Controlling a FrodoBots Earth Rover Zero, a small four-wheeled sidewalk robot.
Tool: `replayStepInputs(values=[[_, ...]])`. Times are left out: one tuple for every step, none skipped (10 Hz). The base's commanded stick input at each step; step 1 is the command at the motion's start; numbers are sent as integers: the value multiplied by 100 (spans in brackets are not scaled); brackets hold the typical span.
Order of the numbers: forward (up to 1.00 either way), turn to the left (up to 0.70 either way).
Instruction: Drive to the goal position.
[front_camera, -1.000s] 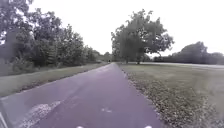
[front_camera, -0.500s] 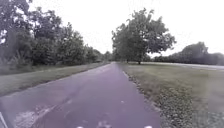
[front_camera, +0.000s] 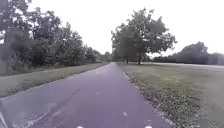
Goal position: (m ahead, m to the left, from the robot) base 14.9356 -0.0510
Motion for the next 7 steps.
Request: replayStepInputs(values=[[68, 1], [68, 1], [68, 1], [68, 1], [68, 1], [68, 1], [68, 1]])
